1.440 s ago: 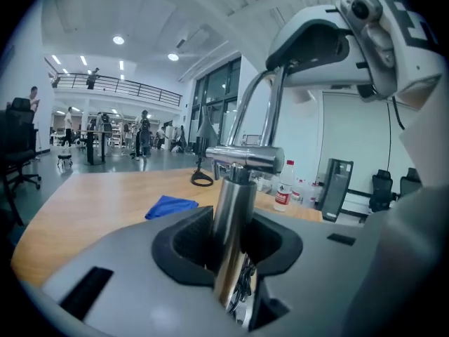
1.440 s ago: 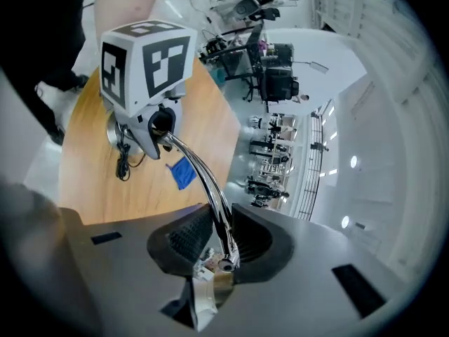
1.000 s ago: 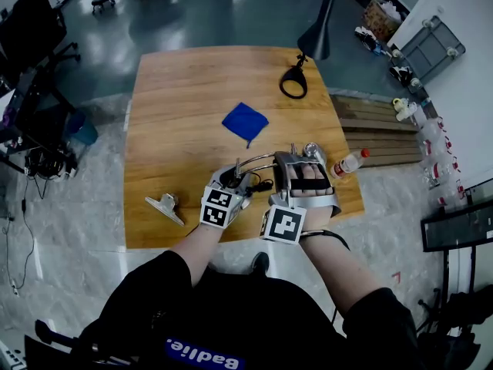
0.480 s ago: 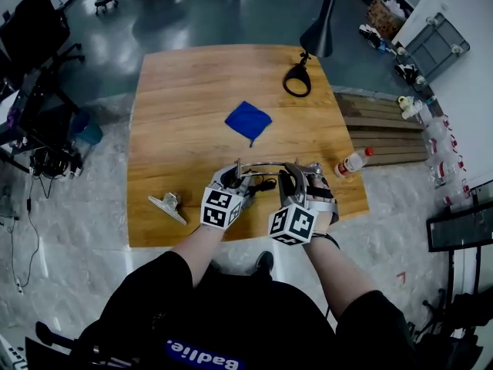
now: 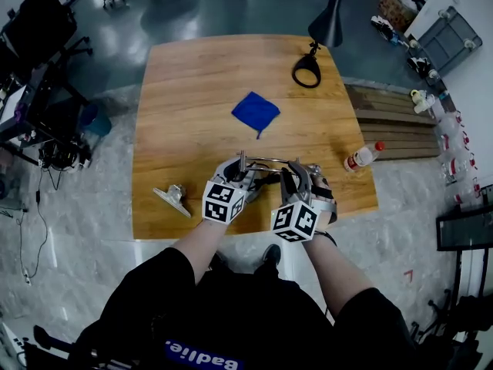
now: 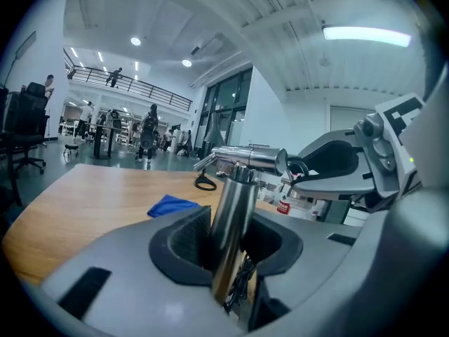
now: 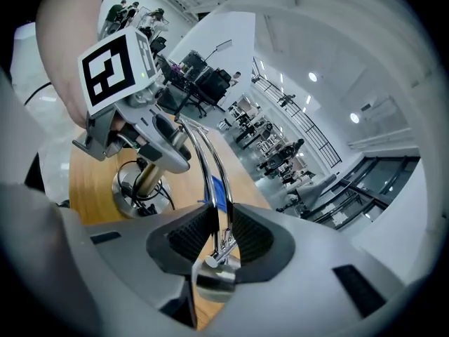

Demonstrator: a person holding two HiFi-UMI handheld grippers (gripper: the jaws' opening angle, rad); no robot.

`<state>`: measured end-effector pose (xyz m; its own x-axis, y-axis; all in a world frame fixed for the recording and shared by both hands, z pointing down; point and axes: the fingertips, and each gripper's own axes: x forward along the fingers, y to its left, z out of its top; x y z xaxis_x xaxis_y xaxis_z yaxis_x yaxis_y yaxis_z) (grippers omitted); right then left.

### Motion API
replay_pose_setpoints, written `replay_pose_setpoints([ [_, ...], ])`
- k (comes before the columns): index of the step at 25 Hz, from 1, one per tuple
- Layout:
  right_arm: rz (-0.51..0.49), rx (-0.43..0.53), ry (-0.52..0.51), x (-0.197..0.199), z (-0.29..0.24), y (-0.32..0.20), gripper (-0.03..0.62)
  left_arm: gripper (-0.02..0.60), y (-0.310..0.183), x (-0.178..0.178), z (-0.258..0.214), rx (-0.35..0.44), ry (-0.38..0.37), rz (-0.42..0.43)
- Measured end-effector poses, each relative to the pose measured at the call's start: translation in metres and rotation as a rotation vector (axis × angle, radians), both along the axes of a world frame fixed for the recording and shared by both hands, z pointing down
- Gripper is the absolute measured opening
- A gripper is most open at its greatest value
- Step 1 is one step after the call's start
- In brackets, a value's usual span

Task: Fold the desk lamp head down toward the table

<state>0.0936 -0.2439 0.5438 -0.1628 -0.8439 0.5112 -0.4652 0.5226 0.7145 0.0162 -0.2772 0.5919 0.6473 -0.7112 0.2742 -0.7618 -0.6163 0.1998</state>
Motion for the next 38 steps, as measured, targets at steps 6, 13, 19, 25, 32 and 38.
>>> replay_pose_setpoints([
  [6,0.004,-0.036,-0.102,0.001,0.010,0.001,0.087,0.114,0.001,0.002,0.001,-0.005,0.009,-0.020],
  [13,0.005,-0.085,-0.245,-0.003,0.020,0.000,0.094,0.114,-0.001,0.000,0.001,-0.005,0.015,-0.034],
  [19,-0.002,-0.107,-0.360,-0.005,0.028,-0.001,0.100,0.114,-0.001,0.000,0.001,-0.005,0.013,-0.038],
  [25,-0.009,-0.118,-0.426,-0.009,0.033,-0.001,0.103,0.114,-0.001,-0.002,0.000,-0.005,0.014,-0.039],
  [32,-0.003,-0.117,-0.480,-0.012,0.039,-0.001,0.103,0.114,-0.001,-0.002,0.000,0.001,0.018,-0.041],
  [38,0.010,-0.121,-0.516,-0.013,0.043,-0.002,0.103,0.114,-0.001,-0.002,-0.001,0.003,0.023,-0.050],
])
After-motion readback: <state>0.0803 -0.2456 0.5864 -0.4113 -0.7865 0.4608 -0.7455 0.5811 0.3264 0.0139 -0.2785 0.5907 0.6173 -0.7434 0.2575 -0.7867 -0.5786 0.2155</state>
